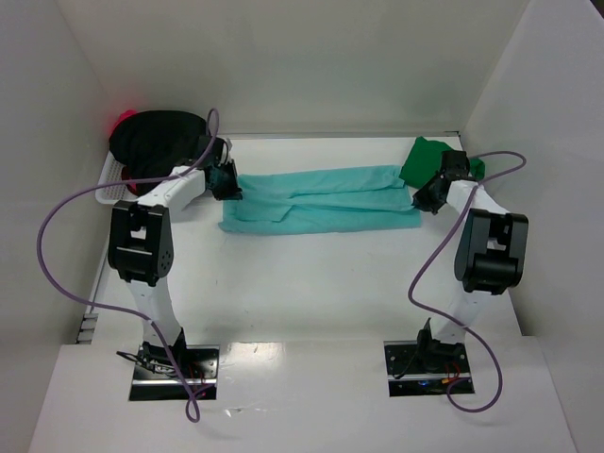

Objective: Fold and stack the t-shirts
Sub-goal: Fold the other side of the tshirt into a rectangle

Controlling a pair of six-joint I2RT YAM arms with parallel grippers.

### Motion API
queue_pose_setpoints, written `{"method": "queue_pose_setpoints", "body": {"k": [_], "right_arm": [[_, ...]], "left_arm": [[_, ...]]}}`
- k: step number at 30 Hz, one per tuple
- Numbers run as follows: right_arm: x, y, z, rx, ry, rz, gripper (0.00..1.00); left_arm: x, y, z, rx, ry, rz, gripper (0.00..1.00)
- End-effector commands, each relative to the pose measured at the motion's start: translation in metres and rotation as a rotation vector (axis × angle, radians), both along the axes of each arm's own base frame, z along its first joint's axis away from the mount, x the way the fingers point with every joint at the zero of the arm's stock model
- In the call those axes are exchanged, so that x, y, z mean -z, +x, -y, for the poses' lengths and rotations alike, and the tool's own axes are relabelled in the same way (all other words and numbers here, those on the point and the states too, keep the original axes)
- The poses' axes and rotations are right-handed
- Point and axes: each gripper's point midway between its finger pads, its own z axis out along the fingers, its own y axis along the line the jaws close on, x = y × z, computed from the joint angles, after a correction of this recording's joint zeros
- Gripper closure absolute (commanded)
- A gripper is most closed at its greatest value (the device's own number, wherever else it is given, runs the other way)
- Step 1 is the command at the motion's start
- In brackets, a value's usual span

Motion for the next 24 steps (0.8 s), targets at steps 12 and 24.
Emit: {"method": "queue_pose_setpoints", "body": {"k": [12,24], "right_arm": [[-0.005,0.052,0.009,-0.074,-0.026,0.117,1.0],[-0.01,0.074,0.01,-0.101,-0.032,0.159,1.0]], "left_arm": [[0.013,0.01,-0.01,-0.004,0.049,-0.011,1.0],[0.016,0.009,-0.014,-0.015,0.065,-0.017,1.0]]}}
